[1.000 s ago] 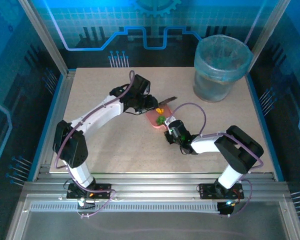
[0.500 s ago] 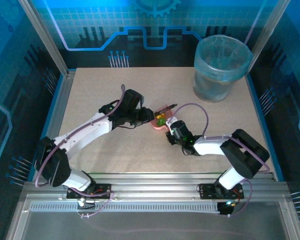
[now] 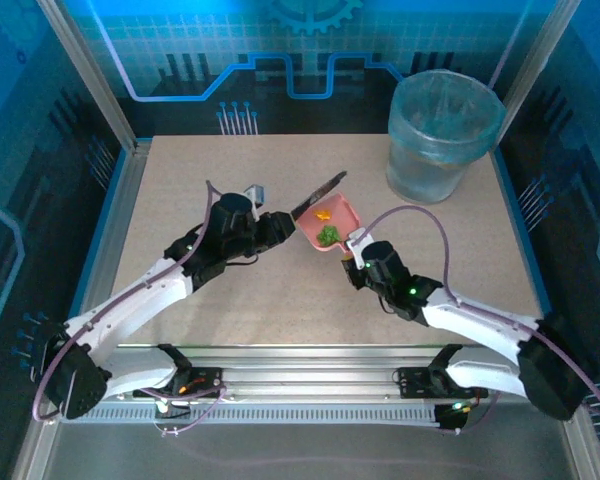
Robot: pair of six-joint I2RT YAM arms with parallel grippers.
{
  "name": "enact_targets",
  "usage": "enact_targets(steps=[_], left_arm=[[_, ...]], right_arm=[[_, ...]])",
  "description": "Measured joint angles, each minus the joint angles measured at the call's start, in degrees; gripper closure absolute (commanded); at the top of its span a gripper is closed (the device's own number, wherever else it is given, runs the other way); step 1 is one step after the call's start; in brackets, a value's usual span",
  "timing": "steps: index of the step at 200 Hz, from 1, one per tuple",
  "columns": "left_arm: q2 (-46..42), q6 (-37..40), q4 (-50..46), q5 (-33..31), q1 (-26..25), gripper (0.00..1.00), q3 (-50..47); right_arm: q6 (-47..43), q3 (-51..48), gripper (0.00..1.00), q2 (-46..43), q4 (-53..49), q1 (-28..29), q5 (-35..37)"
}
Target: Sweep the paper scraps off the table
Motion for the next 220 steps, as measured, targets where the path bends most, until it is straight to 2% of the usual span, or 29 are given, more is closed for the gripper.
enact_targets(steps=[27, 59, 93, 153, 188, 220], left_arm=[[-1.1, -1.2, 4.8, 0.2, 0.1, 1.0, -2.1], [-3.5, -1.7, 8.5, -0.1, 0.3, 1.0, -5.3], [-10.0, -1.5, 7.1, -5.6, 0.4, 1.0, -8.4], [-14.3, 1.0, 3.5, -14.6, 0.4, 1.0, -13.9], [-13.1, 3.8, 3.3, -15.6, 0.3, 1.0, -18.7], [-12.7, 6.0, 4.8, -15.7, 0.0, 1.0, -21.7]], right_arm=[[-0.4, 1.7, 1.0, -5.0, -6.4, 0.0, 0.6], [0.5, 6.4, 1.0, -6.9, -14.6, -0.5, 1.5], [5.2, 13.4, 1.0, -7.4, -23.7, -2.9, 2.2], [12.0, 31.8, 1.0, -6.2, -37.4, -9.2, 2.6], [15.4, 43.7, 1.0, -3.2, -44.7, -12.3, 2.6], [20.1, 58.6, 1.0, 4.7, -53.9, -16.1, 2.7]])
